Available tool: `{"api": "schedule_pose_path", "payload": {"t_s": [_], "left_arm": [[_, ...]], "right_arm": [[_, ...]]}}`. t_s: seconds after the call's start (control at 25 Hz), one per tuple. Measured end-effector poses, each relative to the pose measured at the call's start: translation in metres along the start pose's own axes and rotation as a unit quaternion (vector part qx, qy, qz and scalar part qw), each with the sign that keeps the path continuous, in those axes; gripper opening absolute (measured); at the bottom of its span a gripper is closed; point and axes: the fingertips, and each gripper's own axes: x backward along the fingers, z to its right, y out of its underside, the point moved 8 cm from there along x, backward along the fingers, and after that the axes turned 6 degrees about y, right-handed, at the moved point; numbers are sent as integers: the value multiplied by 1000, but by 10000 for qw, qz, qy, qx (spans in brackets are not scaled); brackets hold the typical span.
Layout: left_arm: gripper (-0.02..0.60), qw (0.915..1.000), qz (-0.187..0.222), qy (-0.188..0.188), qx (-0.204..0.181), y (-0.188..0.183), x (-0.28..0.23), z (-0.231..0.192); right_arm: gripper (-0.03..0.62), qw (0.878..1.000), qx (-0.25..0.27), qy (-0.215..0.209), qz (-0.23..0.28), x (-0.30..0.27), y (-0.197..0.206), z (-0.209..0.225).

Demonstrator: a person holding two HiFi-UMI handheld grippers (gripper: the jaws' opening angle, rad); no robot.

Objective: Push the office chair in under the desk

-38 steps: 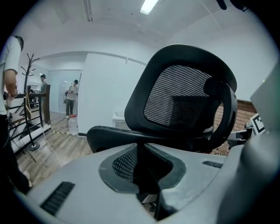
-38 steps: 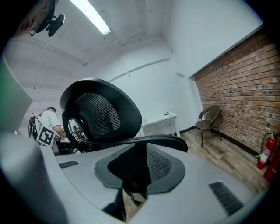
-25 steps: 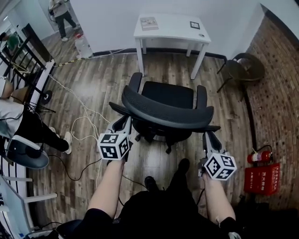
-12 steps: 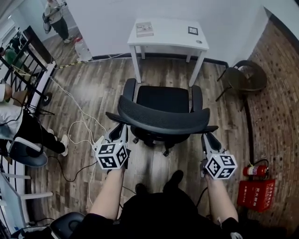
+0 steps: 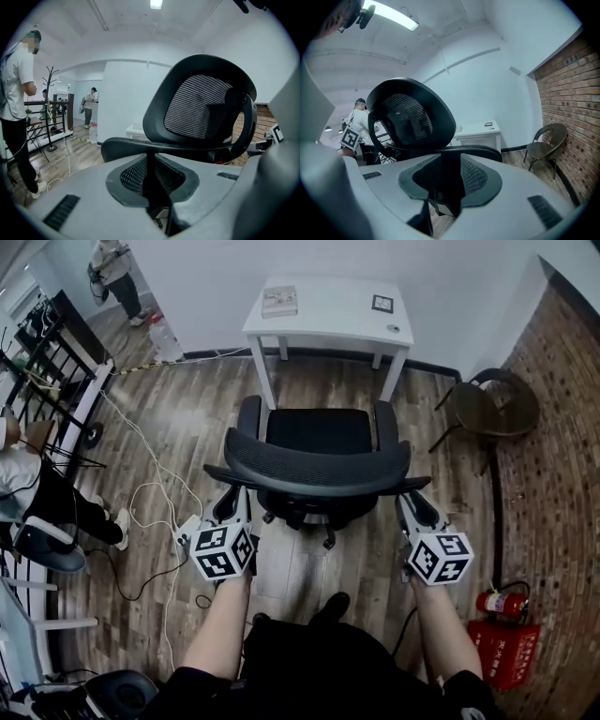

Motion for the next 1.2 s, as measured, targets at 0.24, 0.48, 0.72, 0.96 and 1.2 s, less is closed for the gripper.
{"api": "schedule_pose_path", "payload": {"t_s": [0.24, 0.48, 0.72, 0.96, 1.2], "left_arm": [[34, 9999, 61, -70, 78, -8, -36, 32], [34, 10000, -68, 45, 17, -17, -78, 54], [35, 10000, -48, 52, -5, -34, -129, 72], [35, 9999, 89, -93, 37, -54, -178, 80], [35, 10000, 28, 14, 19, -77, -234, 84]], "right_arm": [[133, 9999, 67, -119, -34, -30, -24, 50], [132, 9999, 64, -86, -8, -63, -48, 96], [133, 9998, 160, -97, -57, -107, -76, 138], [124, 10000, 7, -55, 21, -151, -99, 174], [94, 9997, -208, -140, 25, -198, -122, 196]]}}
